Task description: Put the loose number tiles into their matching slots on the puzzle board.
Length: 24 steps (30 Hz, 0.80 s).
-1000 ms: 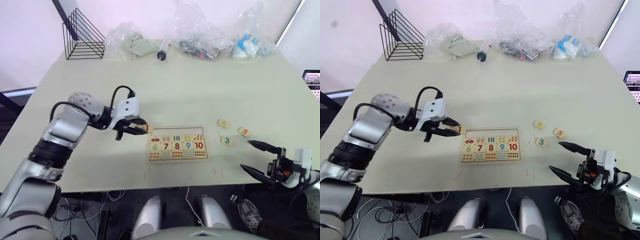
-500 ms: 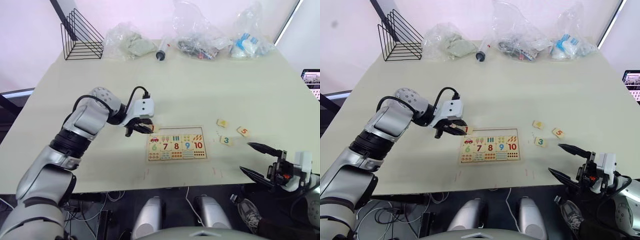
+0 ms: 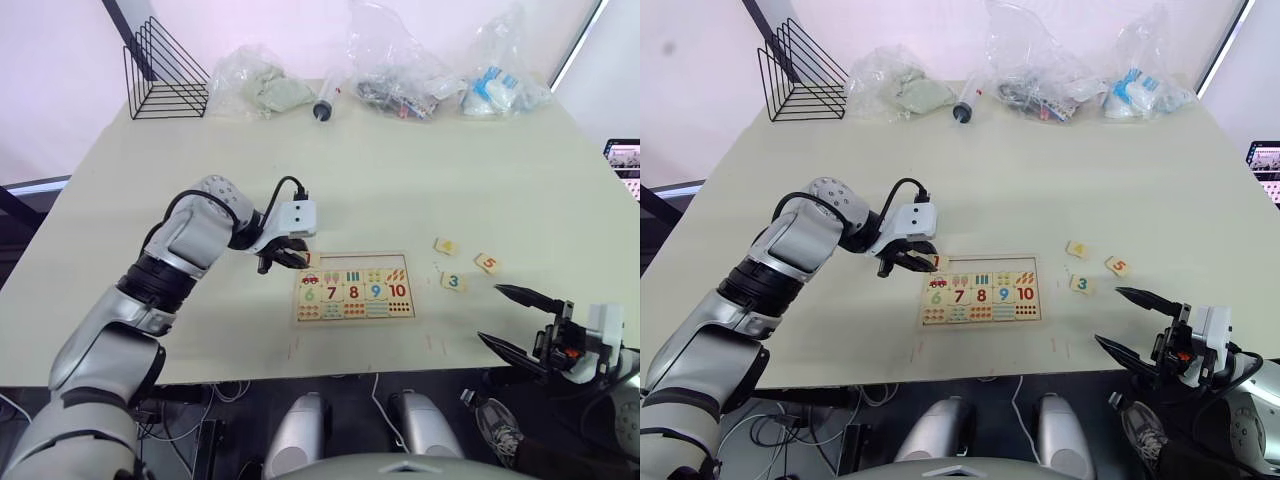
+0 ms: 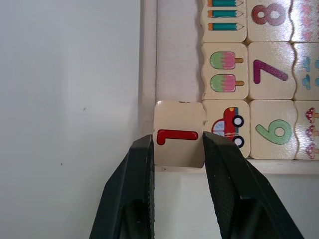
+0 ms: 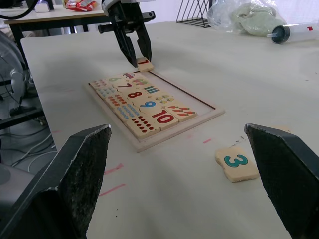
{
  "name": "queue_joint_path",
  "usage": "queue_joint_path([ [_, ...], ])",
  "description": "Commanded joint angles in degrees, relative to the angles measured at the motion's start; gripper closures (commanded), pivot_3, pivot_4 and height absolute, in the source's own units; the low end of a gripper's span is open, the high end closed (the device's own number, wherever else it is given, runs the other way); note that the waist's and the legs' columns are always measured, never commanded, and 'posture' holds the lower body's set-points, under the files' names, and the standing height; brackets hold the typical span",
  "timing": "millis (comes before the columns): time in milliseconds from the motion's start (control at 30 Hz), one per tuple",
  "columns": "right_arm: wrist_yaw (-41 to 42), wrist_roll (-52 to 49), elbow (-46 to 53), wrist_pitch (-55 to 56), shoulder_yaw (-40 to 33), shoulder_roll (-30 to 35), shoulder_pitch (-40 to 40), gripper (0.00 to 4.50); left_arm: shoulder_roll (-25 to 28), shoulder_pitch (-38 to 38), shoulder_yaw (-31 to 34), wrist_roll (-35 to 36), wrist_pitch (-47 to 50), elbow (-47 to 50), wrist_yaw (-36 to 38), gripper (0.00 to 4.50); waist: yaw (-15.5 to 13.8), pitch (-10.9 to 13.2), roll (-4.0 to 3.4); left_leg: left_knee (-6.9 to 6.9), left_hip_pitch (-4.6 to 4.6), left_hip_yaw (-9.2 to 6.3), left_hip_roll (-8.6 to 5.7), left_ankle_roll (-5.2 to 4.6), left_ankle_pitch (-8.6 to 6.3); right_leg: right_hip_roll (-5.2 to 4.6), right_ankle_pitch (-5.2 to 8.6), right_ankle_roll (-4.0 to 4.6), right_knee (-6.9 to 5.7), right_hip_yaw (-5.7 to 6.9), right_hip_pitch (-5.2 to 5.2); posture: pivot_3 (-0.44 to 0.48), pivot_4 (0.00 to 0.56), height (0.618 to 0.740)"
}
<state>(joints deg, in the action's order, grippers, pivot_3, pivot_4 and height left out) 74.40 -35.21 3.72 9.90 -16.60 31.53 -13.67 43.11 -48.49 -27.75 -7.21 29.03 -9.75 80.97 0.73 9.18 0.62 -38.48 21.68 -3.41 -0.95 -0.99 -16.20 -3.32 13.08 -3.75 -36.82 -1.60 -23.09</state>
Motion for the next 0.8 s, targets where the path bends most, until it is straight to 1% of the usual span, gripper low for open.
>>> queue_joint_path([
  [33, -0.20, -0.45, 1.75, 1.17, -0.57, -0.12, -0.28, 0.00, -0.11, -1.59, -0.33, -0.91, -1.13, 0.23, 0.45, 3.54, -0.02, 0.00, 0.00, 0.00, 0.00, 0.00, 0.00, 0.00, 0.00, 0.00, 0.00, 0.00, 0.00, 0.00, 0.00, 0.000, 0.150, 0.740],
  [467, -0.33, -0.23, 1.73, 1.61, -0.54, -0.03, -0.78, 0.00, -1.30, -1.52, -0.56, -1.88, -1.41, 0.19, 2.25, 3.54, -0.03, 0.00, 0.00, 0.00, 0.00, 0.00, 0.00, 0.00, 0.00, 0.00, 0.00, 0.00, 0.00, 0.00, 0.00, 0.000, 0.150, 0.740],
  [800, -0.31, 0.01, 1.67, 1.98, -0.67, -0.08, -1.27, 0.00, -1.32, -0.82, -1.17, -2.63, -1.92, 0.24, 1.73, 3.54, -0.03, 0.00, 0.00, -0.01, 0.00, -0.01, 0.00, 0.00, 0.00, 0.00, 0.00, 0.00, -0.01, 0.00, 0.00, 0.000, 0.150, 0.740],
])
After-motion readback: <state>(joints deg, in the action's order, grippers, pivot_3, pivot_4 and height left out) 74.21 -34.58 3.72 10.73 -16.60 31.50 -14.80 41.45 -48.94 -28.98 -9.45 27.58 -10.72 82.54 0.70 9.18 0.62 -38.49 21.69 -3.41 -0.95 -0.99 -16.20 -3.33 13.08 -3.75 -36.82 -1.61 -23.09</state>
